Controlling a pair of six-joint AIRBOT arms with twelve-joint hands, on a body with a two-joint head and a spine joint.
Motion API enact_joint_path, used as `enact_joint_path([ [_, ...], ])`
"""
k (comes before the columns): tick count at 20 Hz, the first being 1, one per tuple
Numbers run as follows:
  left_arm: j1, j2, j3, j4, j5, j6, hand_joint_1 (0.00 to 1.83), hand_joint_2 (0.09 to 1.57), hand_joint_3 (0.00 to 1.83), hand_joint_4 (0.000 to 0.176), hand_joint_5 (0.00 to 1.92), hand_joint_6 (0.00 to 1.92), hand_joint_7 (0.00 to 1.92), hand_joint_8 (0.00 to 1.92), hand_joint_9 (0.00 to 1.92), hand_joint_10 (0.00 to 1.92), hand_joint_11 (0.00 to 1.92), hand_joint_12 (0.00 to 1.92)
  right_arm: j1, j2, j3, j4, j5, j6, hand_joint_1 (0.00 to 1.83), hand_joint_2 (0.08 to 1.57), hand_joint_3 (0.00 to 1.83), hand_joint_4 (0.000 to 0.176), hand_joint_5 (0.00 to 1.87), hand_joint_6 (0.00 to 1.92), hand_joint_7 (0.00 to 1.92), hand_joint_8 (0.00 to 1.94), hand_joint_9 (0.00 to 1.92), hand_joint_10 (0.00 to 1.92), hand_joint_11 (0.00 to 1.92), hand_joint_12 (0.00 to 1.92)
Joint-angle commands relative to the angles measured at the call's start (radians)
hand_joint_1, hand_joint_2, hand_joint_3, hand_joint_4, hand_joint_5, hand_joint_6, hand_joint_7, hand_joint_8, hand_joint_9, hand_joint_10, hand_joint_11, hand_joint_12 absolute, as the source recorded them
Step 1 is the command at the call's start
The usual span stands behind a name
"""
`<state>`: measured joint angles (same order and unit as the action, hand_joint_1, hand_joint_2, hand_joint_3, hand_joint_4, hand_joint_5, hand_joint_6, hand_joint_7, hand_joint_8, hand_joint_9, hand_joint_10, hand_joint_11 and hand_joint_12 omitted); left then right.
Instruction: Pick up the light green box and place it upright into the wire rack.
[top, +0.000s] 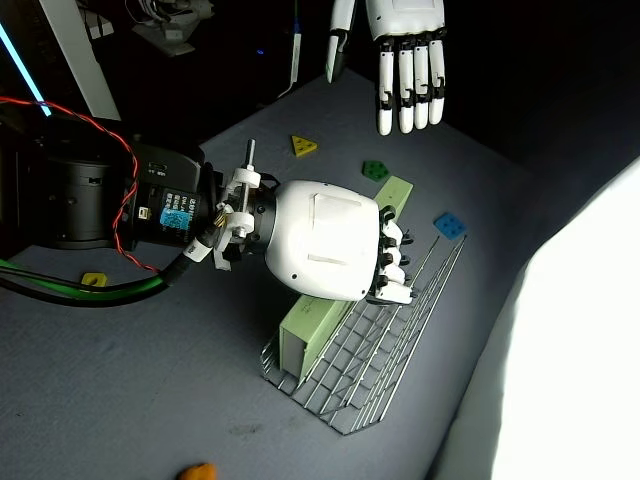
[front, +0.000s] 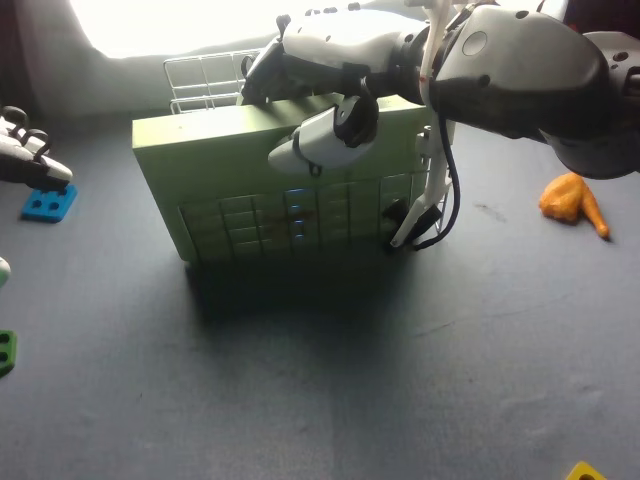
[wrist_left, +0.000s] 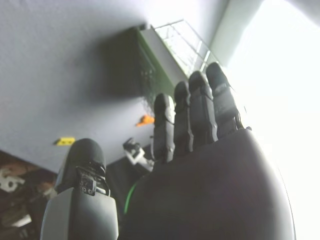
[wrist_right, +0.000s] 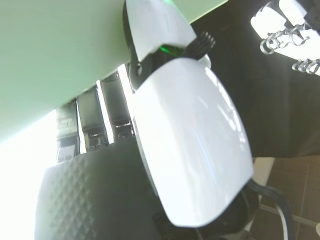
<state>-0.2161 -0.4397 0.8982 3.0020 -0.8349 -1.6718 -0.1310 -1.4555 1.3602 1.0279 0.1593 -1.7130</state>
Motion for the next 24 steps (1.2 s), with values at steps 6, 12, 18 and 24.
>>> enact_joint_path([
  [6,-0.003,-0.001,-0.004,0.010,0.084,0.003,0.26,1.23,0.00,0.041,0.27,0.01,0.20,0.00,0.16,0.00,0.00,0.33,0.060,0.055,-0.052,-0.015,0.077,-0.002,1.00,1.11,0.00,0.000,0.62,0.09,0.66,0.34,0.38,1.18,0.23,1.68],
  [12,-0.003,-0.001,-0.003,0.010,0.084,0.003,0.26,1.24,0.00,0.046,0.27,0.00,0.20,0.00,0.16,0.00,0.00,0.30,0.096,0.155,-0.171,-0.150,0.238,0.035,0.99,1.10,0.00,0.000,0.60,0.01,0.67,0.22,0.34,1.15,0.20,1.68],
  [18,0.002,-0.001,-0.014,0.010,0.084,0.003,0.17,1.26,0.01,0.048,0.25,0.00,0.18,0.00,0.14,0.00,0.00,0.22,0.043,0.318,-0.324,-0.294,0.316,0.087,0.92,1.10,0.00,0.000,0.57,0.00,0.69,0.07,0.31,1.13,0.14,1.70],
  [24,0.016,0.000,0.004,0.010,0.084,0.003,0.18,1.25,0.00,0.000,0.40,0.02,0.38,0.01,0.36,0.03,0.00,0.80,0.011,0.483,-0.445,-0.437,0.301,0.095,0.35,1.11,0.00,0.000,0.61,0.01,0.75,0.03,0.43,0.99,0.20,1.62],
])
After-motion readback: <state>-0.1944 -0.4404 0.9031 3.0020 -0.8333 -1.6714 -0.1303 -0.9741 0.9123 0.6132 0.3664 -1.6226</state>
